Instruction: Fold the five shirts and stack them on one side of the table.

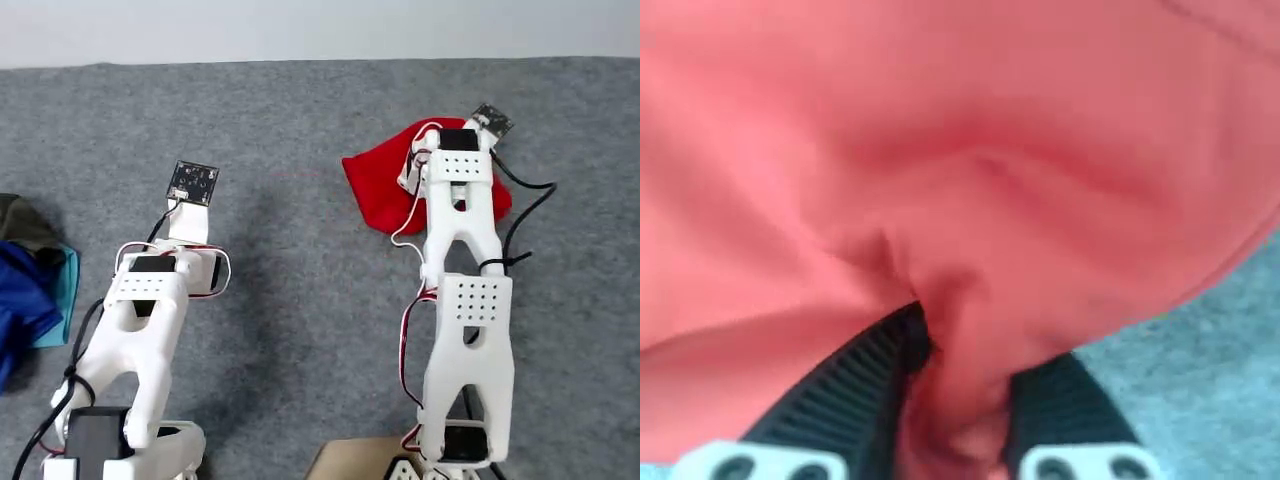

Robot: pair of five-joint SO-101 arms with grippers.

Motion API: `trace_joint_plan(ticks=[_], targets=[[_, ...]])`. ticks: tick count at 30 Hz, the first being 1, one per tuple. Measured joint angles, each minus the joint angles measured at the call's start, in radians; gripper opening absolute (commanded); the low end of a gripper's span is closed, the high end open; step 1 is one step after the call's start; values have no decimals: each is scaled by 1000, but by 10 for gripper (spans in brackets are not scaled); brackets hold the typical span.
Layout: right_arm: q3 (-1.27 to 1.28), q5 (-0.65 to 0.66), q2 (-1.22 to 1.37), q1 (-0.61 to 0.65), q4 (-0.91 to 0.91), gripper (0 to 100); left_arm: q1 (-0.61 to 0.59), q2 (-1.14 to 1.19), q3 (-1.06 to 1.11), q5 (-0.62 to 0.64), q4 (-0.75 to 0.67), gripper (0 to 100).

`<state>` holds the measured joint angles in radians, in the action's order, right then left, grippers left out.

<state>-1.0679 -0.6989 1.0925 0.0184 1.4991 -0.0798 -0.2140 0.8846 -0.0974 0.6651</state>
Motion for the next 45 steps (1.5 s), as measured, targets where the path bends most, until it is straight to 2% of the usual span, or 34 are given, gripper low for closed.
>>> trace_joint_plan(ticks=[5,10,20,29,37,45], targets=[[-150,130,21,-46,130,9,0,0,0,0,0,6],[-304,336,28,-135,255,9,0,0,0,0,-11,6],[-330,760,28,-344,255,9,0,0,0,0,-11,6],[-330,1005,28,-546,255,8,0,0,0,0,-11,6],[-299,1088,28,-626,255,8,0,0,0,0,-11,6],[-18,1091,-95,-664,255,8,0,0,0,0,-11,6]])
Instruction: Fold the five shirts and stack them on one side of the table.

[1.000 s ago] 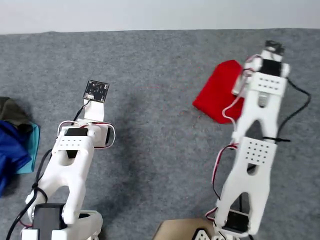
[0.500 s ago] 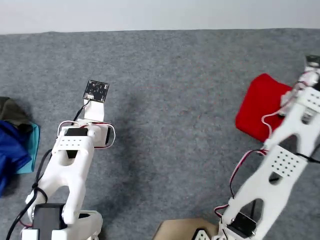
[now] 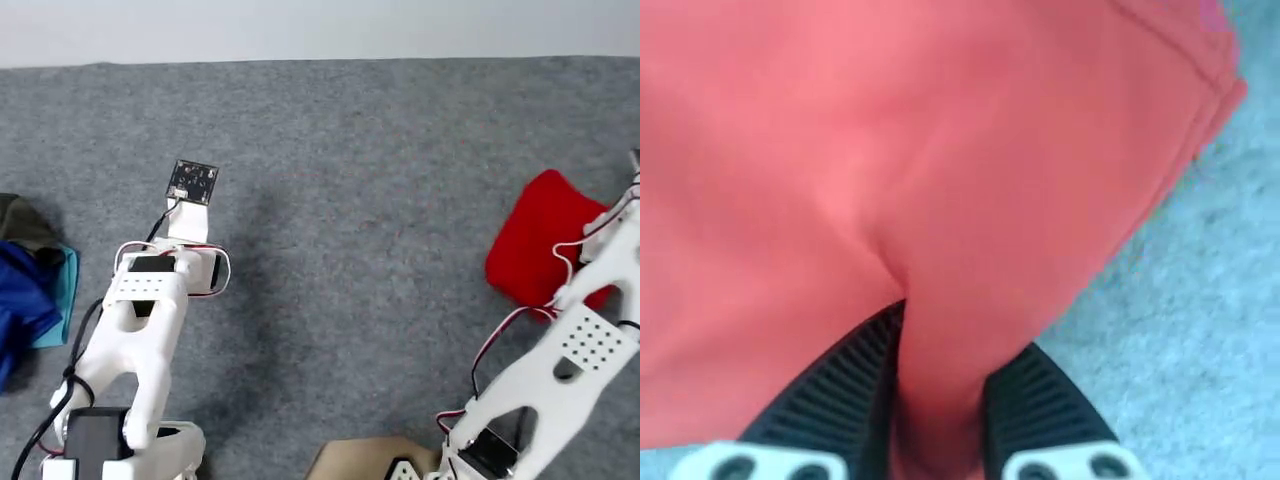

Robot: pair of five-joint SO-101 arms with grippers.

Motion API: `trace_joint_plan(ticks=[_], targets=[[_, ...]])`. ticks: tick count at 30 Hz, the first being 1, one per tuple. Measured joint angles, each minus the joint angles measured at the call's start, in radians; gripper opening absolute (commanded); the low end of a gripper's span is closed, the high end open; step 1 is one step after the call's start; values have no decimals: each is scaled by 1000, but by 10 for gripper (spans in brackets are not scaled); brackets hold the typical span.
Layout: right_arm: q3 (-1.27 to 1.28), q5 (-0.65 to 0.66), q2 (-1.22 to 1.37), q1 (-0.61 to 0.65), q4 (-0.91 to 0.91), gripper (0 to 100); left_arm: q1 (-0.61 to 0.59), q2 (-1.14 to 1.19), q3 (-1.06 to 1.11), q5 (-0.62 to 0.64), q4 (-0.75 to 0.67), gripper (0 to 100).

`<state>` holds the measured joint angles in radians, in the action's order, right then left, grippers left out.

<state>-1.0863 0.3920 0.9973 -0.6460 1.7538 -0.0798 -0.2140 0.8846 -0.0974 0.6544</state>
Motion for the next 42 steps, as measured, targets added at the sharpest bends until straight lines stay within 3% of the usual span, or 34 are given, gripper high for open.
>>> trace_joint_plan(ticks=[14,21,24,31,33,38,40,42], targets=[[84,40,-52,-86,0,16,0,0,0,0,0,6],[84,95,-52,-107,0,299,0,0,0,0,0,6],[84,97,-83,-117,0,351,0,0,0,0,0,6],[84,97,-252,-104,0,340,0,0,0,0,0,6],[95,97,-293,-83,0,274,0,0,0,0,0,6],[181,97,-365,-37,3,0,0,0,0,0,0,6],[195,98,-370,-35,3,41,0,0,0,0,0,6],[213,100,-370,-38,3,13,0,0,0,0,0,6]])
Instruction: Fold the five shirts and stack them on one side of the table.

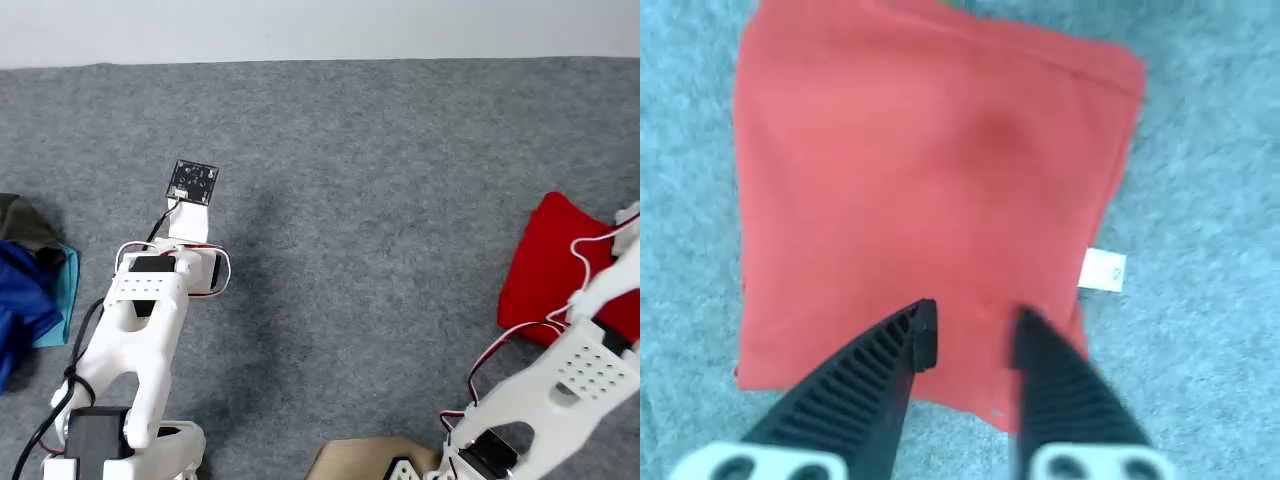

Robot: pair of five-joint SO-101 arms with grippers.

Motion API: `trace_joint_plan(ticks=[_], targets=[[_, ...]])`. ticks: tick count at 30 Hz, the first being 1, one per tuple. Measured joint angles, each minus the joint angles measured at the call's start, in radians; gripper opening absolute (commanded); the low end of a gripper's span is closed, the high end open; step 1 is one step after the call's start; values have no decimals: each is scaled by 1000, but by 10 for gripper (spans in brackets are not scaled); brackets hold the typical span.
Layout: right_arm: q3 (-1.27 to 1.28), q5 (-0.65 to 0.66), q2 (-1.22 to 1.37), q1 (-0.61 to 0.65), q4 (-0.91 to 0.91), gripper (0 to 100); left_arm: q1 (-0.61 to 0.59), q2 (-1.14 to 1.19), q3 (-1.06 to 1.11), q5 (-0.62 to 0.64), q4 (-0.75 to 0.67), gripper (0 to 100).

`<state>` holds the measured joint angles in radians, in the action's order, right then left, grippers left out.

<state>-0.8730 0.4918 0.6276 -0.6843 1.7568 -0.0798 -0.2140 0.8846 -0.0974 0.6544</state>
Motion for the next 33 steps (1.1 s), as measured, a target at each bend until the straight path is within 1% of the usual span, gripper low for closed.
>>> trace_joint_plan(ticks=[7,11,16,19,21,25,30,33], targets=[[104,2,0,-71,0,9,0,21,-2,0,0,6],[114,2,8,-114,-6,9,0,35,-17,0,3,6],[114,2,137,-170,-58,9,0,35,-18,0,3,6],[114,0,210,-167,-107,9,0,35,-18,0,3,6],[114,0,213,-169,-110,9,0,35,-18,0,3,6],[63,0,195,-161,-40,9,0,35,-18,0,3,6],[-37,0,109,-89,-20,9,0,35,-18,0,3,6],[-48,2,114,-60,-114,9,0,35,-18,0,3,6]])
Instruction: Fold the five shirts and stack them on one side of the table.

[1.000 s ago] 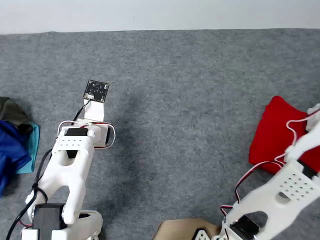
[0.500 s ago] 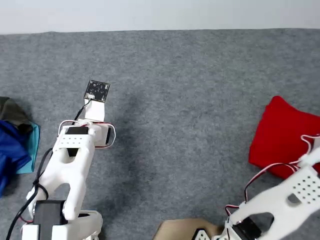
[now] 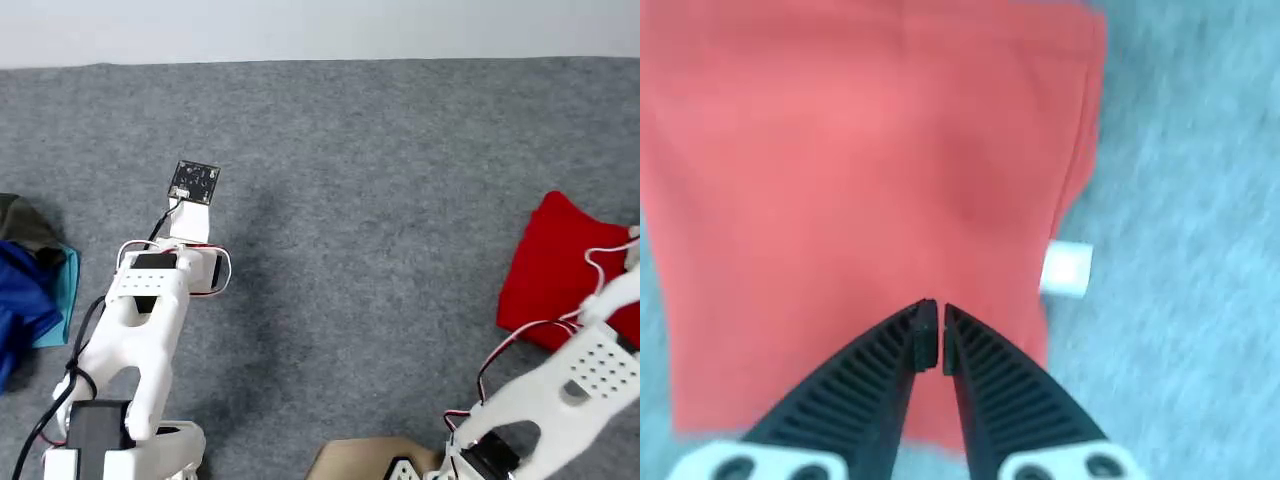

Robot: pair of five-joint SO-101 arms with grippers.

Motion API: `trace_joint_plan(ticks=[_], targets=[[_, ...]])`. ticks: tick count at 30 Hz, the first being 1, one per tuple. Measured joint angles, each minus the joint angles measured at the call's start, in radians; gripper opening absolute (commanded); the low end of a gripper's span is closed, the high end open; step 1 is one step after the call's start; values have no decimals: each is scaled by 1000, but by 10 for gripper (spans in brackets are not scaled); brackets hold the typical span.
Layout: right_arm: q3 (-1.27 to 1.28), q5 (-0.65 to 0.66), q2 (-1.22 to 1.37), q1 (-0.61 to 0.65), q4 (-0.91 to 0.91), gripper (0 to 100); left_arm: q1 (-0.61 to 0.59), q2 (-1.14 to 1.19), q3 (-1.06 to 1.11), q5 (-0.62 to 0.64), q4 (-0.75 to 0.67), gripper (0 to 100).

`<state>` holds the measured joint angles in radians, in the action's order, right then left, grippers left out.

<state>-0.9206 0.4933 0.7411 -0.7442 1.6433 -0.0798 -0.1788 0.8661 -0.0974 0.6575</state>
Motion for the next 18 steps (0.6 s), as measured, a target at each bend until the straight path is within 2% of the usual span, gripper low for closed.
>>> trace_joint_plan(ticks=[6,8,12,18], targets=[[-2,-2,203,2,-285,9,0,0,0,0,0,6],[-9,-2,256,2,-325,9,0,0,0,0,0,6],[-124,-2,261,28,-245,9,0,0,0,0,0,6],[-387,-2,261,109,-14,9,0,0,0,0,0,6]])
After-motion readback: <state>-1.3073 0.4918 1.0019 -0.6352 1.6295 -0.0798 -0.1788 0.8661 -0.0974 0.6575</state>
